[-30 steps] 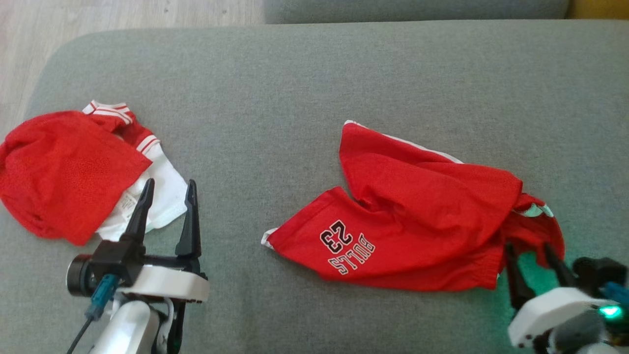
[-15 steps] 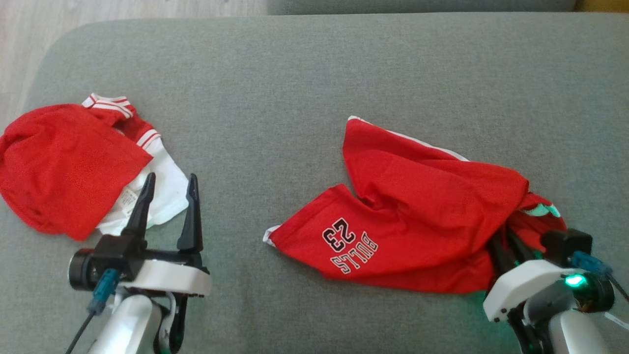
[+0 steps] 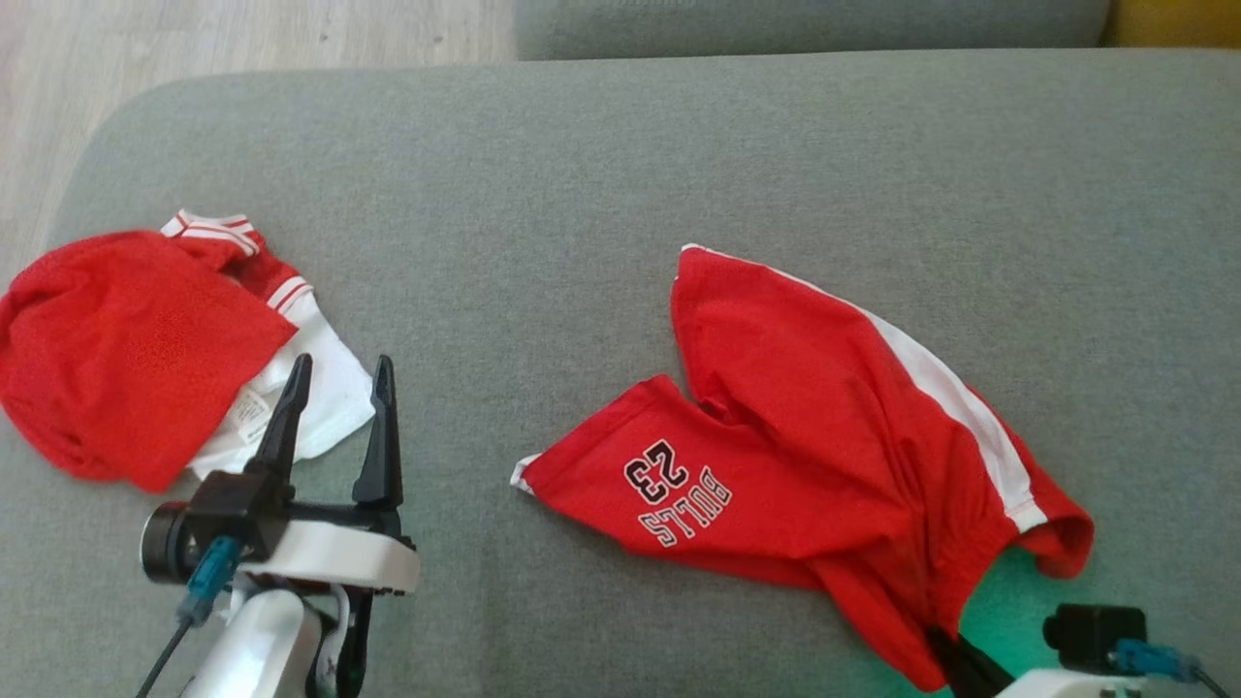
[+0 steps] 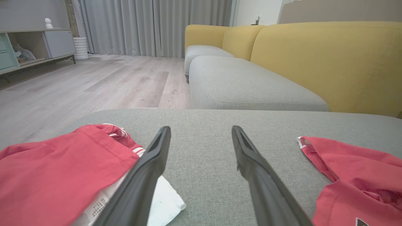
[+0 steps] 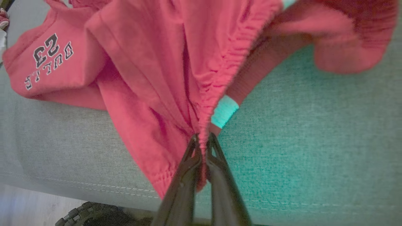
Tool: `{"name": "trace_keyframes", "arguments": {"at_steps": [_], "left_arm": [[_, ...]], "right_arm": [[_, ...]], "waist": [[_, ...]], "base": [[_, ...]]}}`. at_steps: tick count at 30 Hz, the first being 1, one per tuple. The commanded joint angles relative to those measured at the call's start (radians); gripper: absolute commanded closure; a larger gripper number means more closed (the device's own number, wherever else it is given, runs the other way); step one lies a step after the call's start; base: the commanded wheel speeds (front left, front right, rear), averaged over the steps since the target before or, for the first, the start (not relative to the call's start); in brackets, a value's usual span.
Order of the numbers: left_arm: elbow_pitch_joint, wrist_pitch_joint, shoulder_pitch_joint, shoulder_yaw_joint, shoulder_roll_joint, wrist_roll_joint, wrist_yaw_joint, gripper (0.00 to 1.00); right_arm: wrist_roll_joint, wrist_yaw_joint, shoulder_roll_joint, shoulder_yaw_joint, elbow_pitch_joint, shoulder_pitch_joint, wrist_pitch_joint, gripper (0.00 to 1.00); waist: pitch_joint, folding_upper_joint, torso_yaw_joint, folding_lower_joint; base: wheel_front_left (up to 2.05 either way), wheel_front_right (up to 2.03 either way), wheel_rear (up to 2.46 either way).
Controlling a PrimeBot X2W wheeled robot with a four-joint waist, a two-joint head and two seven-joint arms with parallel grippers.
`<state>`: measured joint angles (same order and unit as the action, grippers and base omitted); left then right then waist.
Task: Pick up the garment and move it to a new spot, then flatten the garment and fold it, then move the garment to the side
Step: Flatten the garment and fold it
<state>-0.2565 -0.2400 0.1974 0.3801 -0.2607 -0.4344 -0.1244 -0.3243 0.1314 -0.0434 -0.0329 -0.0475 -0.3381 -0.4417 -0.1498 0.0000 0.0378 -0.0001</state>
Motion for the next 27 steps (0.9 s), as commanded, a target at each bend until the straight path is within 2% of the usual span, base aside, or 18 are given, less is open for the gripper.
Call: {"name": "trace_keyframes", "arguments": {"at_steps": [1, 2, 3, 14, 18, 27], "left_arm": [[0.022, -0.012, 0.017, -0.041, -0.018, -0.011, -0.009, 0.00], [0.021, -0.012, 0.014, -0.041, -0.019, -0.012, -0.010, 0.00], [0.021, -0.011, 0.010, -0.042, -0.020, -0.013, -0.011, 0.00], [0.031, -0.001, -0.022, -0.047, -0.041, -0.020, -0.029, 0.00], [0.043, 0.006, -0.019, -0.044, -0.046, -0.017, -0.037, 0.00], [0.066, 0.023, -0.006, -0.022, -0.048, -0.005, -0.043, 0.00]], "right_arm": [[-0.004, -0.001, -0.008, -0.016, -0.043, 0.026, 0.000, 0.83], [-0.011, -0.001, -0.007, -0.009, -0.052, 0.024, 0.007, 0.06], [-0.016, -0.001, -0.007, -0.001, -0.063, 0.024, 0.020, 0.00], [0.079, -0.001, -0.007, 0.165, -0.268, 0.068, 0.169, 0.00], [0.124, -0.001, -0.007, 0.164, -0.328, 0.136, 0.240, 0.00], [0.155, -0.001, -0.007, 0.122, -0.317, 0.182, 0.304, 0.00]], "waist": [[0.007, 0.0000, -0.005, 0.0001], [0.010, 0.0000, -0.007, 0.0001], [0.014, 0.0000, -0.009, 0.0001], [0.040, 0.0000, -0.025, 0.0001], [0.038, 0.0000, -0.022, 0.0001], [0.034, 0.0000, -0.002, 0.0001]], "base": [[0.00, 0.00, 0.00], [0.00, 0.00, 0.00], [0.00, 0.00, 0.00], [0.00, 0.00, 0.00], [0.00, 0.00, 0.00], [0.00, 0.00, 0.00]]}}
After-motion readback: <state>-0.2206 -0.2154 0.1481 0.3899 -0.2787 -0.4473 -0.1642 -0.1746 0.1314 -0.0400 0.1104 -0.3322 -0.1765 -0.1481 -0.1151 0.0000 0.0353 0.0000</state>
